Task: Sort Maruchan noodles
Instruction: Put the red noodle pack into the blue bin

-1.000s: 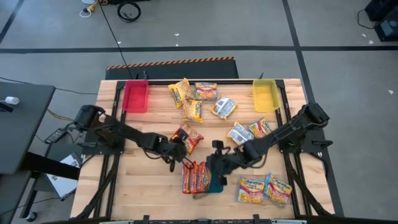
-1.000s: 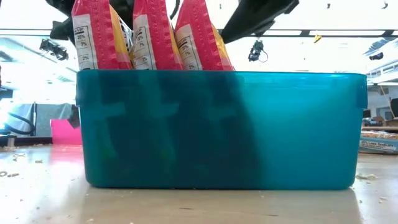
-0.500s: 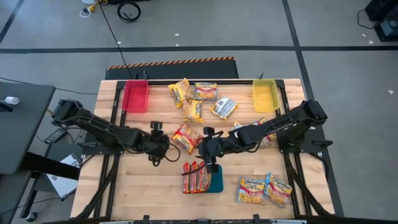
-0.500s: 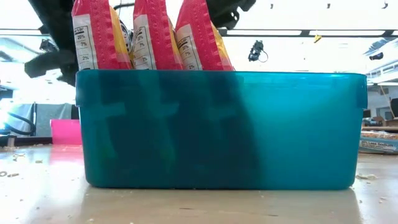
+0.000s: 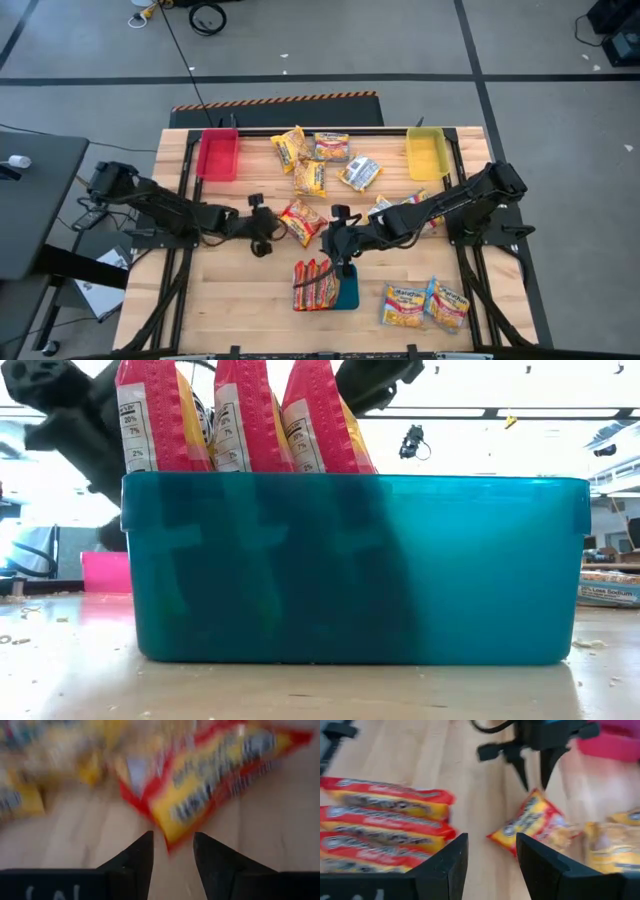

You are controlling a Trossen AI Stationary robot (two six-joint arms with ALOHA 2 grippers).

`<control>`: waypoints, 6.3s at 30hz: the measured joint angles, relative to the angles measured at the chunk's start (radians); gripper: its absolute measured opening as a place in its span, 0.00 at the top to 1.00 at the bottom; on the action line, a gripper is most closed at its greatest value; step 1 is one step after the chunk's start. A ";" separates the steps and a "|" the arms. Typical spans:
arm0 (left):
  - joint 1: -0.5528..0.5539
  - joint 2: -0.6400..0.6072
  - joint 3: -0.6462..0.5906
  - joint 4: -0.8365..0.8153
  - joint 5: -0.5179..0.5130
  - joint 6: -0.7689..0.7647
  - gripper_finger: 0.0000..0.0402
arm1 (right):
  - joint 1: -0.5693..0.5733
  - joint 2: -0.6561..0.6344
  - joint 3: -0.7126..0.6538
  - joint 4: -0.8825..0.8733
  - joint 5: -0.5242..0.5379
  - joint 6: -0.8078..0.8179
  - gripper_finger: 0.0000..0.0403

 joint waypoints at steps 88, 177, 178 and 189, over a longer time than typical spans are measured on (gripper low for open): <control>-0.369 -0.132 -0.084 -0.201 -0.303 -0.782 0.64 | -0.390 0.585 0.480 -0.197 -0.532 -0.850 0.49; -0.525 -0.132 -0.083 0.376 -0.133 -0.414 0.64 | 0.355 0.139 -0.559 1.281 0.397 0.080 0.75; -0.525 -0.132 -0.083 0.376 -0.133 -0.414 0.64 | 0.351 0.117 -0.559 1.239 0.373 0.091 0.72; -0.525 -0.123 -0.083 0.378 -0.131 -0.410 0.64 | 0.300 -0.056 -0.180 0.052 0.107 0.296 0.58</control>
